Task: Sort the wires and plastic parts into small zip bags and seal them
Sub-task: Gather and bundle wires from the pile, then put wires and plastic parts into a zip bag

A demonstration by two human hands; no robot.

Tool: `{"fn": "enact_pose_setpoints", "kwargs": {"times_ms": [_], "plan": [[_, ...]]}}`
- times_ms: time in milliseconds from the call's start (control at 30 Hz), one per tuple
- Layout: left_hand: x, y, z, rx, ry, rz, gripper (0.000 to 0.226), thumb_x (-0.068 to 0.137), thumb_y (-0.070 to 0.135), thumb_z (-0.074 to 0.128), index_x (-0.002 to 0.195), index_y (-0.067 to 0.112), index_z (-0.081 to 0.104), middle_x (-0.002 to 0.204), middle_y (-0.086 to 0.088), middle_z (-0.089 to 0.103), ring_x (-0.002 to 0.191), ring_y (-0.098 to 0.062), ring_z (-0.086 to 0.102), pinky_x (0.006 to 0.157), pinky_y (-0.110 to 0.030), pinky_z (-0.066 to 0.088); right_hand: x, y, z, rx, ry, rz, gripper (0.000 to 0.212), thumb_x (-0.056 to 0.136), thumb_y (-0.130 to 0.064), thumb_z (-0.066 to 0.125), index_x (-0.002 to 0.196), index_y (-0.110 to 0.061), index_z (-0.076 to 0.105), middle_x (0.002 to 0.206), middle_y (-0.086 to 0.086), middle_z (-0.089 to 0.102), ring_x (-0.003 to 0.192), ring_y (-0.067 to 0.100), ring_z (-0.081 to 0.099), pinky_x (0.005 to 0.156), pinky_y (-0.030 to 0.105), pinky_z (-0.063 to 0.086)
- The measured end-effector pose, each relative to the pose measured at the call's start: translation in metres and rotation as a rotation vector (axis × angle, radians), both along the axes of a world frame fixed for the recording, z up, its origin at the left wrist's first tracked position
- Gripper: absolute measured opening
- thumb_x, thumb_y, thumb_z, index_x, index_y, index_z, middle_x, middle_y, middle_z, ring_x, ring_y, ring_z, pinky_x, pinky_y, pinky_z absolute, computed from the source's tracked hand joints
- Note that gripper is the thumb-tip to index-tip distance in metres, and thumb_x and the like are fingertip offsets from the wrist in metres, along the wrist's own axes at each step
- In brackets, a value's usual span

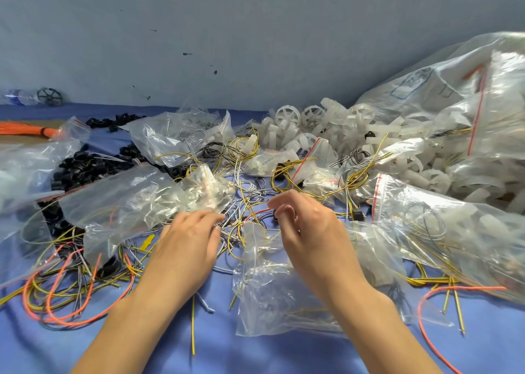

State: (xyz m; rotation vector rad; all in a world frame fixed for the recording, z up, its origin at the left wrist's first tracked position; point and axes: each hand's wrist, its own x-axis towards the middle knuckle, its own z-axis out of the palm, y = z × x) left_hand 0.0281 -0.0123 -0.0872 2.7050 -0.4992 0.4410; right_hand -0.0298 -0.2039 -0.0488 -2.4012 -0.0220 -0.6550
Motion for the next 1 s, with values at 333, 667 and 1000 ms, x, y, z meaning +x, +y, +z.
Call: {"fn": "enact_pose_setpoints", "kwargs": {"times_ms": [333, 667, 1000], "plan": [[0.025, 0.033, 0.0, -0.147, 0.065, 0.223, 0.048, 0.099, 0.017, 0.045, 0.145, 0.007, 0.037, 0.148, -0.022, 0.032, 0.135, -0.039, 0.035, 0.113, -0.045, 0.025, 0.0, -0.004, 0.0, 0.013, 0.001, 0.004, 0.018, 0.096, -0.023, 0.047, 0.102, -0.031, 0.062, 0.098, -0.013, 0.068, 0.088, 0.013, 0.061, 0.075, 0.037, 0.05], [0.026, 0.065, 0.017, -0.488, -0.042, 0.42, 0.036, 0.092, 0.003, 0.039, 0.121, 0.009, 0.06, 0.124, -0.021, 0.057, 0.117, -0.036, 0.05, 0.102, -0.042, 0.036, 0.0, -0.001, 0.0, 0.025, -0.033, -0.009, 0.018, 0.095, -0.023, 0.048, 0.101, -0.032, 0.063, 0.095, -0.014, 0.068, 0.084, 0.011, 0.062, 0.072, 0.036, 0.05], [0.028, 0.068, 0.009, -0.188, 0.063, 0.407, 0.033, 0.099, 0.024, 0.04, 0.119, 0.01, 0.063, 0.112, -0.029, 0.064, 0.104, -0.045, 0.057, 0.091, -0.048, 0.044, 0.002, -0.008, 0.035, 0.828, -0.093, 0.125, 0.03, 0.093, -0.002, 0.046, 0.09, -0.021, 0.069, 0.078, -0.004, 0.072, 0.058, 0.013, 0.064, 0.051, 0.02, 0.046]]}}
